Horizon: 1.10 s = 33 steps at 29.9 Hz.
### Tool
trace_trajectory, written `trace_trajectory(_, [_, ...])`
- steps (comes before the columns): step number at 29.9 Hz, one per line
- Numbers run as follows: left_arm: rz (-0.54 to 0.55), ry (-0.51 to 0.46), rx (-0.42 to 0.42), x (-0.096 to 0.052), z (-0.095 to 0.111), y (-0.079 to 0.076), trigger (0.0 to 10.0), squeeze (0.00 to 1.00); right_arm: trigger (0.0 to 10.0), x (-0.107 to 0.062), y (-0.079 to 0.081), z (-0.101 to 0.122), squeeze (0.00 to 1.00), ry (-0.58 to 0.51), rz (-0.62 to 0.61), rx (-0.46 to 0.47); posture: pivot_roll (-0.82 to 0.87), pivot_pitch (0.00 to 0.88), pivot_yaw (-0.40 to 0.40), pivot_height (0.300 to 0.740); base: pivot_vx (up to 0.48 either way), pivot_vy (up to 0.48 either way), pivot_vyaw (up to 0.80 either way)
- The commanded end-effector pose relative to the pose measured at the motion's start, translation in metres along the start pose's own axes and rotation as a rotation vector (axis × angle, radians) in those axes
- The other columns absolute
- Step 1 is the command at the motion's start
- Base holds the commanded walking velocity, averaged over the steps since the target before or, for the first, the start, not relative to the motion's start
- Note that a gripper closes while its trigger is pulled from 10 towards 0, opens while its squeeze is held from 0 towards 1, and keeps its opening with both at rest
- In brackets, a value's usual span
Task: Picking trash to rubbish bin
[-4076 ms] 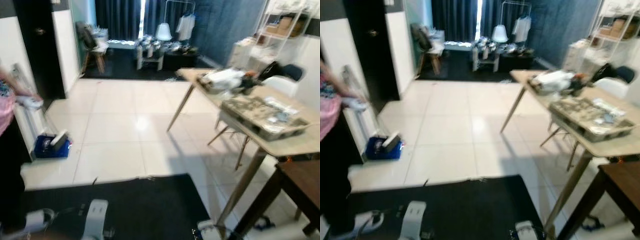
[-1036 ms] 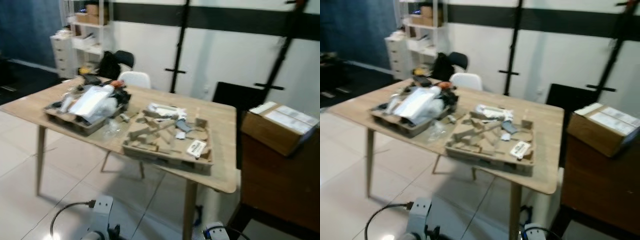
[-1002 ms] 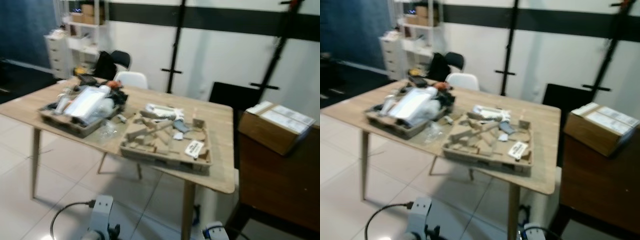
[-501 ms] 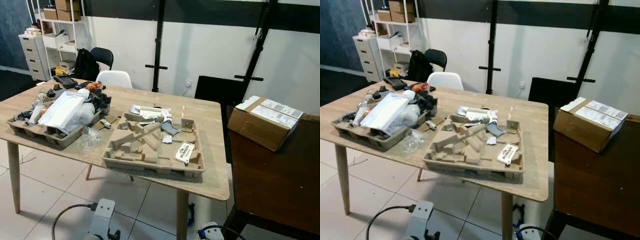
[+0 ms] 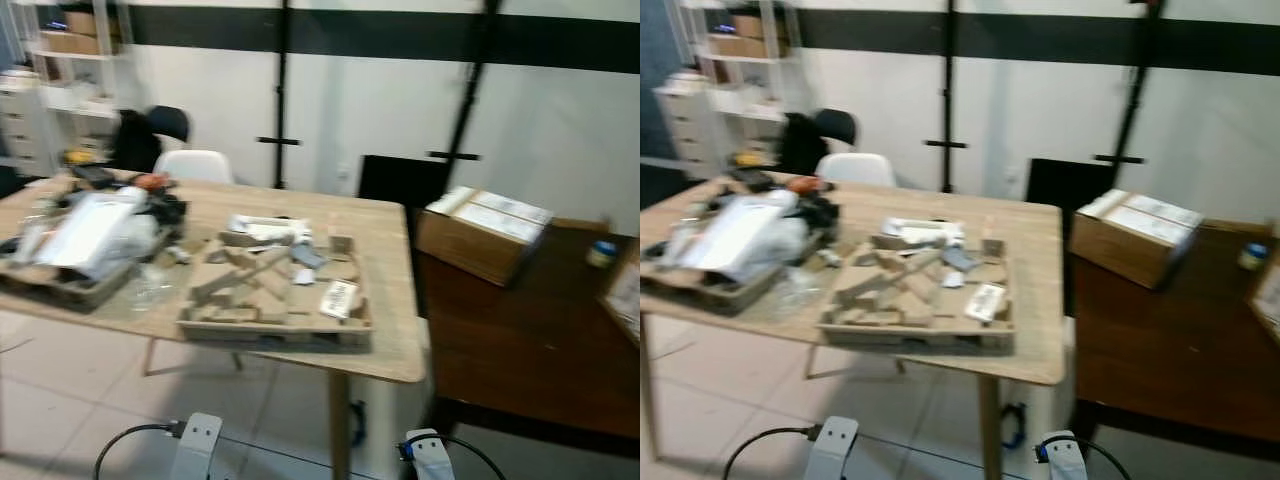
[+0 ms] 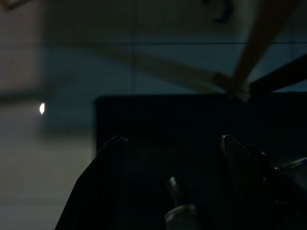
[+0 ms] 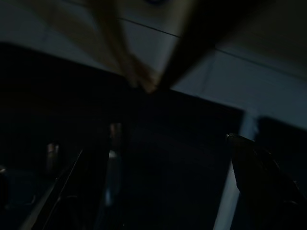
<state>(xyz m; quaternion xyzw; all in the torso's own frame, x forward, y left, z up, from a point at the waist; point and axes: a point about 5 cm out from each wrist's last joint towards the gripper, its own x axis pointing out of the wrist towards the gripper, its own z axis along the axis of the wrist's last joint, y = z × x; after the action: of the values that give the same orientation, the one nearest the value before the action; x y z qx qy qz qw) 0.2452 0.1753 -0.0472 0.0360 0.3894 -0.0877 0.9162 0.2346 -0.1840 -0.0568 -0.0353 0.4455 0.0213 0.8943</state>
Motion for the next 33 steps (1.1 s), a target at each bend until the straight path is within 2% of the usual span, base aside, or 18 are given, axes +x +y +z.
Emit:
trace_trajectory(1, [0.035,-0.001,-0.013,-0.001,-0.002,0.006,10.0,0.0,10.0,0.0,0.0,0.0,0.0,0.01,0.002,0.006,0.01,0.007,-0.067,0.74,0.0,0.0,-0.8])
trace_trajectory(4, [0.063,-0.039,-0.046,-0.001,0.005,0.009,10.0,0.0,10.0,0.0,0.001,-0.001,0.0,0.014,0.009,-0.005,0.03,0.0,-0.076,0.74,0.0,0.0,-0.8])
trace_trajectory(12, [0.091,-0.047,-0.036,-0.002,0.006,0.013,10.0,0.0,10.0,0.001,0.006,0.002,0.0,0.016,0.019,0.006,0.03,0.0,-0.075,0.74,0.0,0.0,-0.73])
trace_trajectory(21, [0.096,-0.065,-0.037,-0.001,0.012,0.012,10.0,0.0,10.0,0.001,0.005,0.003,0.0,0.009,0.024,-0.014,0.03,0.0,-0.08,0.74,0.0,0.0,0.0])
trace_trajectory(28, [0.092,-0.06,-0.028,-0.001,0.01,0.011,10.0,0.0,10.0,0.001,0.006,0.001,0.0,0.007,0.027,-0.015,0.05,0.008,-0.082,0.74,0.0,0.0,0.0])
trace_trajectory(33, [0.095,-0.06,-0.025,-0.003,0.007,0.016,10.0,0.0,10.0,0.001,0.011,-0.003,0.0,0.008,0.04,-0.022,0.07,0.031,-0.068,0.74,0.0,0.0,0.0])
